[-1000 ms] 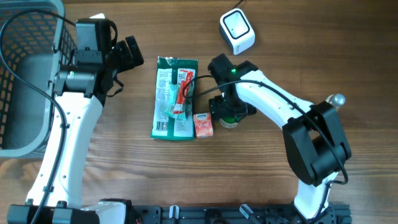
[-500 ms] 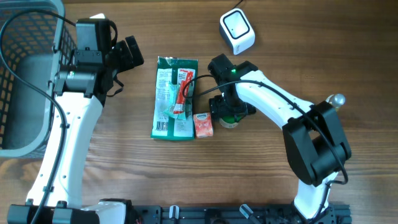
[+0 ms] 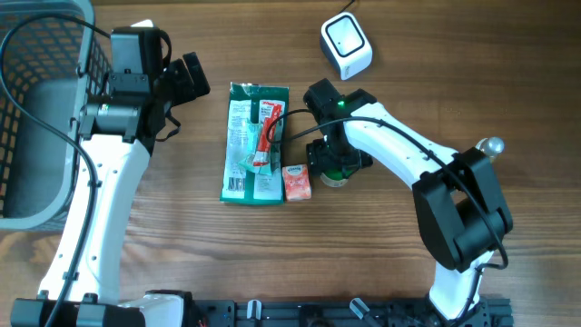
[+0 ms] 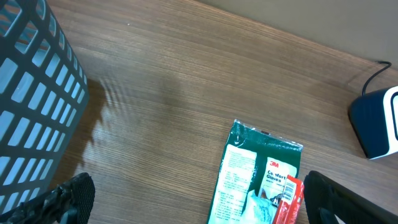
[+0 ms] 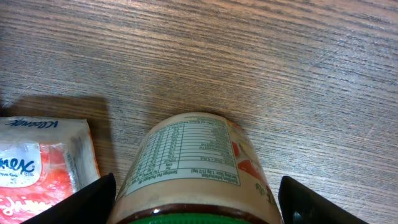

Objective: Scan the item barcode
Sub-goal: 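Lower the right gripper around the green-lidded jar and close it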

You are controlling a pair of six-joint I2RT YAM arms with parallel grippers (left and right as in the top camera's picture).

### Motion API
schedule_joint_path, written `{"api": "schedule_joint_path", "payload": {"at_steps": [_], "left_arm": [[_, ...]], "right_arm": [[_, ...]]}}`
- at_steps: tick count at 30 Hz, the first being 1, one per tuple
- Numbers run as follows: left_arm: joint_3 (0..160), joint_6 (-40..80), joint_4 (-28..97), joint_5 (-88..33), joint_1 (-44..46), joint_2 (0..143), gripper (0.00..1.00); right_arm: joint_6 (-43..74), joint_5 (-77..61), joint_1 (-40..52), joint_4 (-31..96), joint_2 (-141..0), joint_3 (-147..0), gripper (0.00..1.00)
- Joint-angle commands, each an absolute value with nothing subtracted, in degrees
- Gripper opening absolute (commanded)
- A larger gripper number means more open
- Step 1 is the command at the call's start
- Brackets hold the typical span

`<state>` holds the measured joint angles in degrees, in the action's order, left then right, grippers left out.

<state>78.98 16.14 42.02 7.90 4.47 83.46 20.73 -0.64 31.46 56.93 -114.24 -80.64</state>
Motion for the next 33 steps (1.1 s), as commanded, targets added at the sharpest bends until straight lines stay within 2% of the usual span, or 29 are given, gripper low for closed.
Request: {"api": "schedule_joint_path", "payload": {"at_steps": [1,26,33], "left_arm": [[79.7,15.2,41.9,8.4,4.3,83.3,1.00],[79.7,15.2,41.9,8.4,4.3,83.3,1.00],[79.7,15.2,41.9,8.4,4.3,83.3,1.00]], "right_arm": [[21.1,-1.2,31.6,57.0,-114.2,-80.1,0.83],[22.2,-1.6,31.7,58.2,-114.2,-80.1,0.81],[22.6,-1.6,31.6,58.3,-114.2,-80.1,0.71]]}}
